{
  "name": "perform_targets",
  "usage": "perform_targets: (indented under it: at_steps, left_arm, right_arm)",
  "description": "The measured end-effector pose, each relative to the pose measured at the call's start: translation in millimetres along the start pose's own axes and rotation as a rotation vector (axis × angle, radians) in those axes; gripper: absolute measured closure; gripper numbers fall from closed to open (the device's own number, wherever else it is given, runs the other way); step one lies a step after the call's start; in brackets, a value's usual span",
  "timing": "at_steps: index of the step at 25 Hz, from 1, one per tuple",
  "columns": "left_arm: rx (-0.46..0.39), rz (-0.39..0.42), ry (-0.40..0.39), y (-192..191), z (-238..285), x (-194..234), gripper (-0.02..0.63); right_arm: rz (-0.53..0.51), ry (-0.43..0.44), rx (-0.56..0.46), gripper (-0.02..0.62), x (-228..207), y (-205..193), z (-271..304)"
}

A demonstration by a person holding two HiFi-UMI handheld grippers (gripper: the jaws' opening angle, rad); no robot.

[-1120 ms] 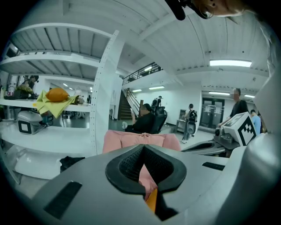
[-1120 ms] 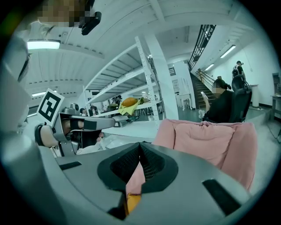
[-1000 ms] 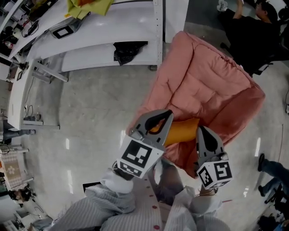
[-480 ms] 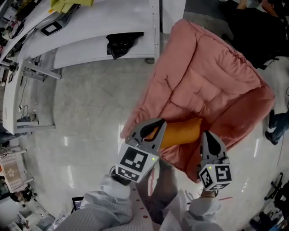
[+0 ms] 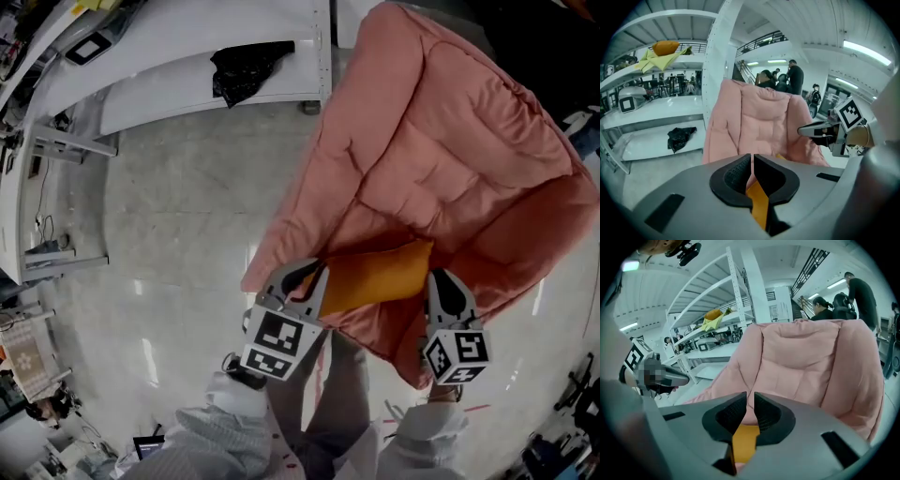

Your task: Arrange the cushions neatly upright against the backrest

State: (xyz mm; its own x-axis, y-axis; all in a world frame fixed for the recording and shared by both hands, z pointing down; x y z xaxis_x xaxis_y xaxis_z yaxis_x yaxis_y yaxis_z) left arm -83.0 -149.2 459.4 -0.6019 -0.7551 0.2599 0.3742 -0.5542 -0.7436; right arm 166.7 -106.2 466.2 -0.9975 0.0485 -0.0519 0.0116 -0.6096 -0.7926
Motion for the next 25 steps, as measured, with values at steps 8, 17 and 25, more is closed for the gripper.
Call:
perform_targets:
  at_steps: [8,17,25]
  left_arm:
    - [0.115,-0.079,-0.006,-66.1,27.3,8.1,0.538]
    - [0.193,-0.275,0.007,-133.8,56.3,24.7,0.464]
    - [0.222,-0.369,0.024,-165.1,69.3,36.4,0.407]
  right_arm:
    - [-0.030,-0.013,0.077,0.577,-19.0,-43.8,42.5]
    - [0.040,0.005,0.160,0.510,-40.3,-94.6,91.1]
    - [0.134,-0.084,0.241,0.407,-62.7,-134.3,121.1]
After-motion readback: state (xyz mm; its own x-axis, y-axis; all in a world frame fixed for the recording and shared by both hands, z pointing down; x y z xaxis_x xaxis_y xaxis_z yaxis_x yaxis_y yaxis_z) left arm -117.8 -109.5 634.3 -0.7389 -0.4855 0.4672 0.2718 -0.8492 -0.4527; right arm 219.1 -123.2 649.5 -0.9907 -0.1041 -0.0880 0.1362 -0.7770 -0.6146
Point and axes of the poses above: the fingertips, and each gripper's own axes: z forward along the fingers, x to its left, y out of its top, the point moved 7 cm from there along -z, backward along the fingers, and after that the axes turned 10 degrees about -y, right-handed, at the moved point
